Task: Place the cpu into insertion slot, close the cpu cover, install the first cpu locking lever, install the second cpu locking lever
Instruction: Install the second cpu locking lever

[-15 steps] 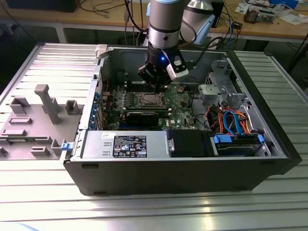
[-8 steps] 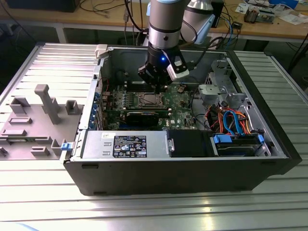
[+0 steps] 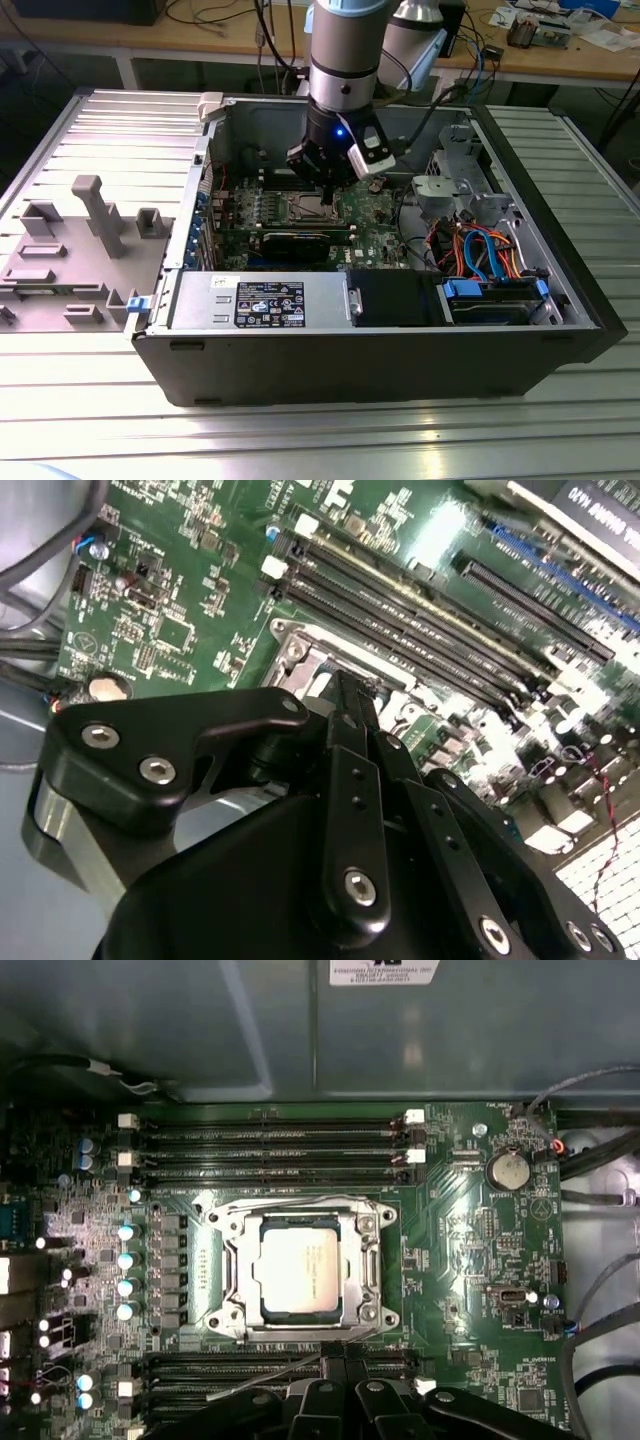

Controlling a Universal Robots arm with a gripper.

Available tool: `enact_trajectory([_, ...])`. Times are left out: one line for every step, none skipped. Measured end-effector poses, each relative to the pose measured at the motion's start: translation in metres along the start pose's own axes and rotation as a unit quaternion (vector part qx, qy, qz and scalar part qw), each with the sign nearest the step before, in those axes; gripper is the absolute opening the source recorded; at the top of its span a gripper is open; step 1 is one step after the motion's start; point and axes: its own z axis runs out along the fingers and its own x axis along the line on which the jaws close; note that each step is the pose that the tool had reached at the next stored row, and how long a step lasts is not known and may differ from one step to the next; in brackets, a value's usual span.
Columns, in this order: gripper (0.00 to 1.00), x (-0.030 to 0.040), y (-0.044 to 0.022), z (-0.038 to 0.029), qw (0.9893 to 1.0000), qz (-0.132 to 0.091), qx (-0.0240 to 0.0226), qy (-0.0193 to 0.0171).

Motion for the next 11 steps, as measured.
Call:
enact_trajectory([0.11, 0.0001, -0.0001, 0.0004, 1.0, -0.005, 0.0001, 0.0006])
enact_trajectory([0.11, 0.0003, -0.0002, 0.0008, 0.9999, -0.013, 0.0001, 0.0012])
enact_trajectory([0.11, 0.0008, -0.0003, 0.0013, 0.9998, -0.018, 0.0001, 0.0018])
enact_trajectory([0.11, 0.0013, -0.0005, 0.0018, 0.9998, -0.022, 0.0001, 0.0027])
enact_trajectory([0.11, 0.0023, -0.001, 0.0025, 0.9997, -0.025, -0.0003, 0.0046])
enact_trajectory([0.11, 0.0028, -0.0019, 0.0032, 0.9997, -0.025, -0.0013, 0.0082])
enact_trajectory([0.11, 0.003, -0.0028, 0.0034, 0.9996, -0.024, -0.0021, 0.0103])
enact_trajectory([0.11, 0.0033, -0.0037, 0.0036, 0.9996, -0.024, -0.0031, 0.0117])
enact_trajectory([0.11, 0.0053, -0.0054, 0.004, 0.9996, -0.024, -0.0055, 0.0131])
enact_trajectory([0.11, 0.0066, -0.006, 0.0043, 0.9996, -0.024, -0.0066, 0.0137])
enact_trajectory([0.11, 0.008, -0.0067, 0.0046, 0.9996, -0.024, -0.0075, 0.0141])
